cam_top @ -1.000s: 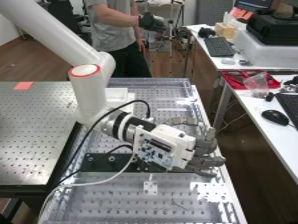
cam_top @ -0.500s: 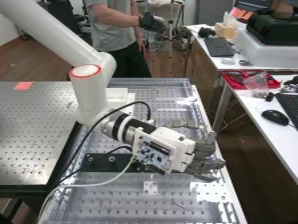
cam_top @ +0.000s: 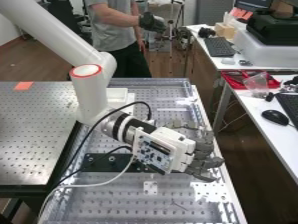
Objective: Grab the chopstick and place it in the clear container
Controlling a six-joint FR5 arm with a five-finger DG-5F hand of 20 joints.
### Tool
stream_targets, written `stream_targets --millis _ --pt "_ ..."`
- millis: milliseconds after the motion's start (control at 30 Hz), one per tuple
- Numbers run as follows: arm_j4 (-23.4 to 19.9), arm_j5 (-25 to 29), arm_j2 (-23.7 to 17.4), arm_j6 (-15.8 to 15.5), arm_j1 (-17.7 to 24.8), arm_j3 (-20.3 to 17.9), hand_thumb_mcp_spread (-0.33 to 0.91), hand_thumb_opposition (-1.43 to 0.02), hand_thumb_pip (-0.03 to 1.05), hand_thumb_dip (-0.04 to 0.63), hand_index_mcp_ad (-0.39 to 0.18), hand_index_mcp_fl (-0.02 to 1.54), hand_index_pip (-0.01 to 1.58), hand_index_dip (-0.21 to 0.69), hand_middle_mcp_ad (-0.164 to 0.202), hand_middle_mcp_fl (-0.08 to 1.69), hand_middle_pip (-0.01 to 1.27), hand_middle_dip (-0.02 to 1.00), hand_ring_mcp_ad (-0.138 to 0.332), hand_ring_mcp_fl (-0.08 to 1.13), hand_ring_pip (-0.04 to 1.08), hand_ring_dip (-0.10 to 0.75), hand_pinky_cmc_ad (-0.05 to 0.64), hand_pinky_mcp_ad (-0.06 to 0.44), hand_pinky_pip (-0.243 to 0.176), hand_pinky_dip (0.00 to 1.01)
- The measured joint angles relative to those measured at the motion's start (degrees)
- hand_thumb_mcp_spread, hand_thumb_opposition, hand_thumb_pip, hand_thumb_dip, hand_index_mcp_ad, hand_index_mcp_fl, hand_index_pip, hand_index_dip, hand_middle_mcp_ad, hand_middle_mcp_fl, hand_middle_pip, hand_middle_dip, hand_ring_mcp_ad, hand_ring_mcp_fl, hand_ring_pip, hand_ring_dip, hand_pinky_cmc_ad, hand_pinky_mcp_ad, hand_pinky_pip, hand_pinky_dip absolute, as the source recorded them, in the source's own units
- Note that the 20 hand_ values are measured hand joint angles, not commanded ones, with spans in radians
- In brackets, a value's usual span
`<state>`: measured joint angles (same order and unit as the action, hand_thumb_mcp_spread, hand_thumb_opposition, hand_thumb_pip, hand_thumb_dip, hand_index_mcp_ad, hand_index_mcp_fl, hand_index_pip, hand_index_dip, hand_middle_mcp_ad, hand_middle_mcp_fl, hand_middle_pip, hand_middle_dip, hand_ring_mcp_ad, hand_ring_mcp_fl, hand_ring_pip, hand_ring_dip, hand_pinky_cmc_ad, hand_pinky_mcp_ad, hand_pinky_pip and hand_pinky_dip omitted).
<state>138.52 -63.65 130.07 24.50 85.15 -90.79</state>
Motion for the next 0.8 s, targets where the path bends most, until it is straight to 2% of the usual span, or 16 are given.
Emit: stream_targets --millis 100,167,200,300,400,600,667,800 --pt "0.0 0.1 0.0 -0.3 0.0 0.0 0.62 -0.86 0.58 0.290 -0.056 0.42 1.36 0.066 0.061 0.75 0.68 0.67 0.051 0.56 0.09 0.424 0.421 0.168 0.028 0.18" --pt "0.0 0.2 0.0 -0.3 0.0 0.0 0.66 -0.91 0.57 0.284 -0.070 0.46 1.38 0.063 0.061 0.79 0.73 0.70 0.051 0.56 0.09 0.424 0.431 0.166 0.037 0.18" --pt "0.1 0.2 0.0 -0.4 0.0 0.0 0.68 -0.92 0.57 0.283 -0.072 0.47 1.40 0.063 0.047 0.80 0.74 0.70 0.054 0.56 0.09 0.424 0.436 0.166 0.044 0.18" --pt "0.3 0.5 -0.1 -0.7 0.0 0.1 0.69 -0.97 0.56 0.283 -0.068 0.50 1.41 0.063 0.044 0.82 0.75 0.70 0.051 0.59 0.09 0.424 0.436 0.183 0.044 0.18" --pt "0.4 0.7 -0.1 -0.8 0.1 0.3 0.70 -0.99 0.56 0.283 -0.068 0.52 1.41 0.063 0.044 0.82 0.76 0.70 0.051 0.60 0.09 0.426 0.443 0.202 0.044 0.18" --pt "0.4 1.0 -0.1 -1.2 0.1 0.5 0.72 -1.01 0.56 0.283 -0.068 0.55 1.40 0.063 0.042 0.84 0.76 0.70 0.054 0.62 0.09 0.431 0.450 0.199 0.045 0.18" --pt "0.3 1.4 -0.1 -1.6 0.1 0.5 0.72 -1.01 0.56 0.283 -0.047 0.57 1.39 0.063 0.040 0.87 0.76 0.70 0.051 0.62 0.09 0.431 0.452 0.201 0.040 0.18" --pt "-0.3 2.8 -0.1 -2.1 0.2 0.6 0.74 -1.00 0.56 0.283 -0.003 0.61 1.34 0.063 0.024 0.87 0.76 0.70 0.051 0.65 0.11 0.443 0.468 0.216 0.061 0.18"
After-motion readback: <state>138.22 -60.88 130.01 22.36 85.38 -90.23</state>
